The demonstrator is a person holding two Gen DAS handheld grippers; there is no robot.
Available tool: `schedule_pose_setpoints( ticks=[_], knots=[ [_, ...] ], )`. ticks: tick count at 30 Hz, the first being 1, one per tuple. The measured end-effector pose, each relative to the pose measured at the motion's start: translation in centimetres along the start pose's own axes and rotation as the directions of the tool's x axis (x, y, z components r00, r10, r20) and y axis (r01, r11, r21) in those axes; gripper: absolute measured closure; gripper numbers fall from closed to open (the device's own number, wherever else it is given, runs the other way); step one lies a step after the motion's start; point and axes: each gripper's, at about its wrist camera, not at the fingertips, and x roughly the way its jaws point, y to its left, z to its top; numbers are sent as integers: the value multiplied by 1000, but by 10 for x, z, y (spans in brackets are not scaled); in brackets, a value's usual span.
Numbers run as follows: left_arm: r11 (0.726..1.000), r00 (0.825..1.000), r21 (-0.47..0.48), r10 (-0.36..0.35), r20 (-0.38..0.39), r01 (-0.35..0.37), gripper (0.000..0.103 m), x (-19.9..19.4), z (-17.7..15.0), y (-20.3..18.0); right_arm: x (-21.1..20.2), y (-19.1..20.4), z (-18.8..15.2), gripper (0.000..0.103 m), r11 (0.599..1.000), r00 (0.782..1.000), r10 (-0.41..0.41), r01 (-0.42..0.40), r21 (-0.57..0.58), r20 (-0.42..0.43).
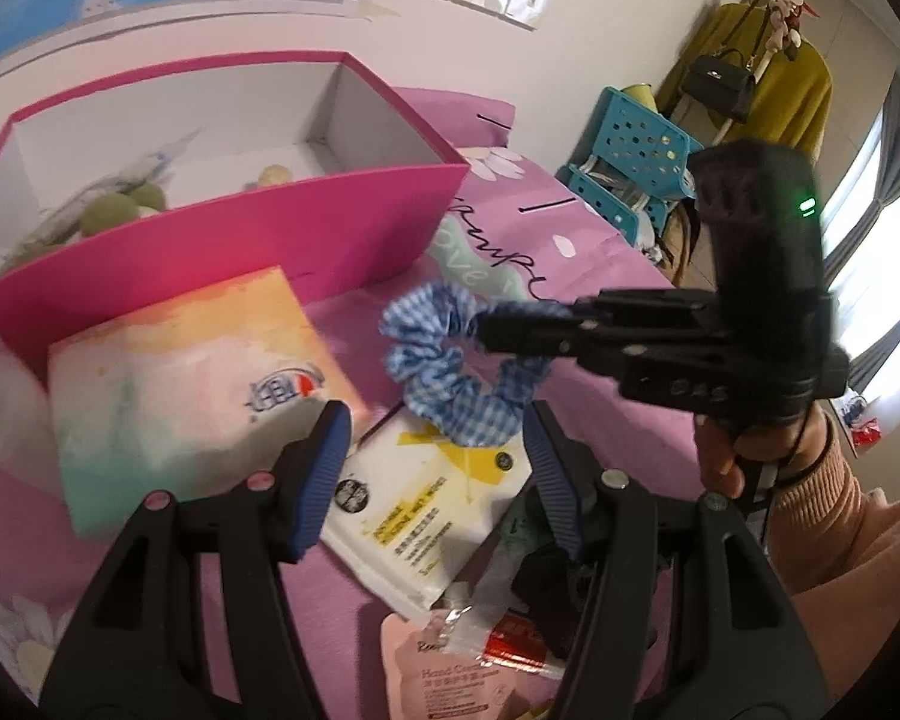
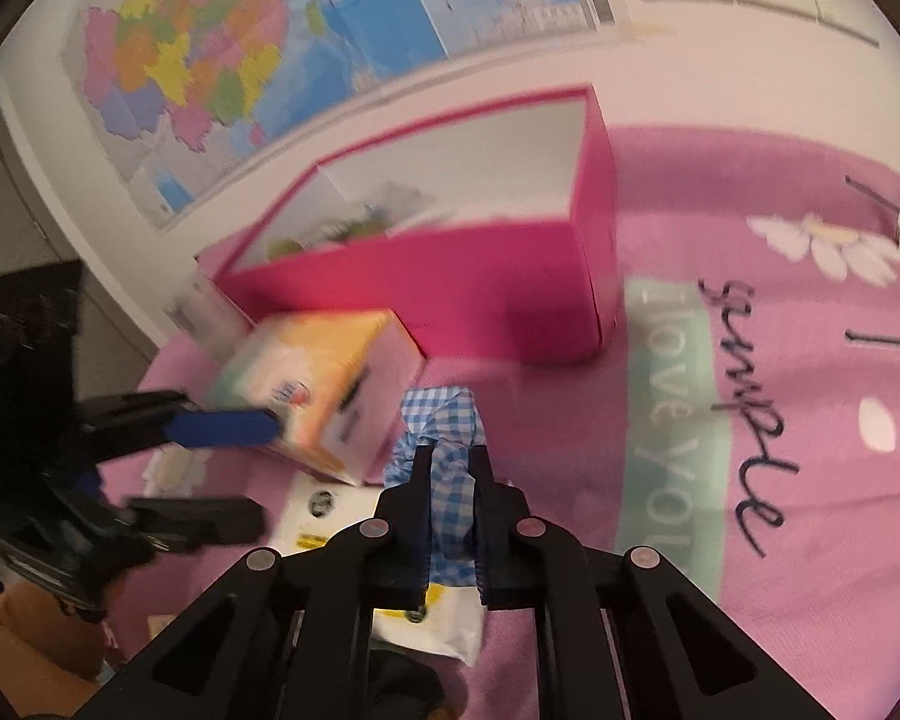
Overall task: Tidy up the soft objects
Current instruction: 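Grasp the blue gingham scrunchie with the right gripper and lift it, then carry the scrunchie over the pink box and open the right gripper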
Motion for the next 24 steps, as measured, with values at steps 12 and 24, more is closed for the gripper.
schedule_pose_setpoints(
  ticks=[12, 24],
  knots=[
    [990, 990, -44, -131, 42, 133, 41, 0, 38, 7, -43, 30, 35, 94, 991, 989, 85, -72, -110, 119],
    [994, 991, -86, -64, 117, 74, 60, -10, 91, 21, -37, 29, 89, 94, 987, 981, 80, -53, -151, 179]
  ],
)
